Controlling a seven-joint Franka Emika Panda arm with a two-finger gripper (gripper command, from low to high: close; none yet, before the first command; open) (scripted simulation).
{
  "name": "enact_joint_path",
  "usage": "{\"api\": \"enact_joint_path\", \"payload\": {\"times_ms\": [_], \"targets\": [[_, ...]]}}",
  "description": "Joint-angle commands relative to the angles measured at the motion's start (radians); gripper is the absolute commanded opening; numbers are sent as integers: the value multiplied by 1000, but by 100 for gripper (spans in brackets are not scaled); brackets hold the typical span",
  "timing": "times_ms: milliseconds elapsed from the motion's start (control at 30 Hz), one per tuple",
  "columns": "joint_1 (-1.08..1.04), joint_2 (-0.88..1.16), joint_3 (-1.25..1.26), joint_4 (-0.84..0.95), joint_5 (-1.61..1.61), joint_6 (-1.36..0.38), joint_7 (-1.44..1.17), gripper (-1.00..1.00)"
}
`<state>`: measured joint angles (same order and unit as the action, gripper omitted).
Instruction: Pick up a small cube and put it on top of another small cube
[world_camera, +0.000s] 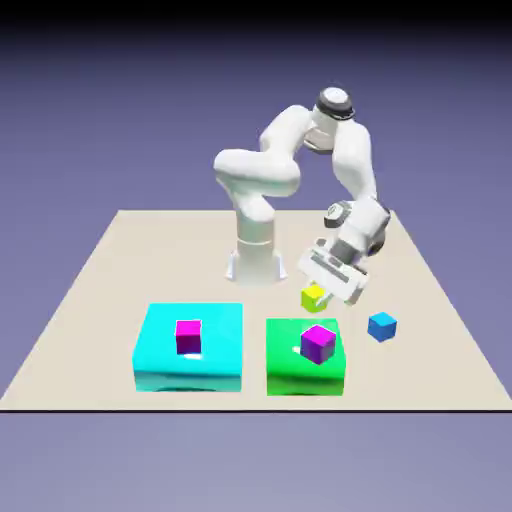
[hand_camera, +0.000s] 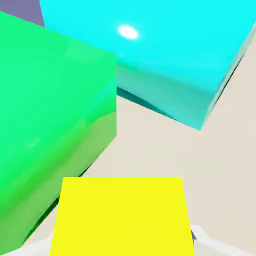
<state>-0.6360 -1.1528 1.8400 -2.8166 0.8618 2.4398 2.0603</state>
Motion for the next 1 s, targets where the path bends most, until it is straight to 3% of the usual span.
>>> {"api": "enact_joint_path", "payload": {"times_ms": [0,700,967], "targets": [[-36,21,-19,4,-35,22,-8,-100],[-797,454,-417,81,-754,497,-188,-100],[-1016,459,-231,110,-764,608,-166,-100]]}}
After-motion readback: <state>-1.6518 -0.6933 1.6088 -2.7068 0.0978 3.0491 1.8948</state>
